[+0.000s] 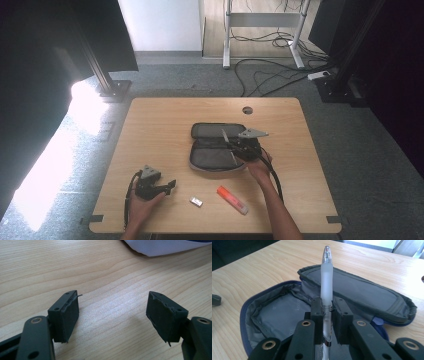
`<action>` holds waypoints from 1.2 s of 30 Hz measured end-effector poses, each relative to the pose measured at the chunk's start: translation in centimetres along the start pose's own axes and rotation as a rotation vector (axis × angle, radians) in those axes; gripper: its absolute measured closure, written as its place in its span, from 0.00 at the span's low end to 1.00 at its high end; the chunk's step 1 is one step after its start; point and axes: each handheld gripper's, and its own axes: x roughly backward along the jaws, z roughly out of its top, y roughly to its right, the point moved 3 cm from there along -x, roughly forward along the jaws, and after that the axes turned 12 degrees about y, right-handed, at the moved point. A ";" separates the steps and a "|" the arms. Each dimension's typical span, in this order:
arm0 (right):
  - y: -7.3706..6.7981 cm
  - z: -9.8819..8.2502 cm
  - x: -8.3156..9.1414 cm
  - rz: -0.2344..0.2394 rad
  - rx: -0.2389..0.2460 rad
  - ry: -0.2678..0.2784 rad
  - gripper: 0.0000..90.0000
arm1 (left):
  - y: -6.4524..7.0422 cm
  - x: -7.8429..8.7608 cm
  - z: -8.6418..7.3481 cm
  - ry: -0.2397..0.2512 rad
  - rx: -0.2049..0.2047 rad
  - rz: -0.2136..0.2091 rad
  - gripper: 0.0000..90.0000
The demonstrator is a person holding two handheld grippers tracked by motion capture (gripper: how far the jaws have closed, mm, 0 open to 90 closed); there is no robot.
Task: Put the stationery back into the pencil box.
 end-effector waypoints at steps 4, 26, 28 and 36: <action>-0.2 -0.2 -0.3 0.011 -0.003 -0.007 0.87 | 0.0 0.0 0.0 0.000 0.000 0.000 0.30; -1.4 -1.5 -2.0 0.052 0.010 -0.070 0.86 | 0.0 0.0 0.0 0.000 0.000 0.001 0.30; -1.6 -1.7 -2.2 0.060 0.012 -0.084 0.88 | 0.0 0.0 0.0 0.001 0.002 0.000 0.30; -1.7 -1.8 -2.4 0.060 0.008 -0.091 0.88 | 0.0 0.0 0.0 0.001 0.003 -0.002 0.30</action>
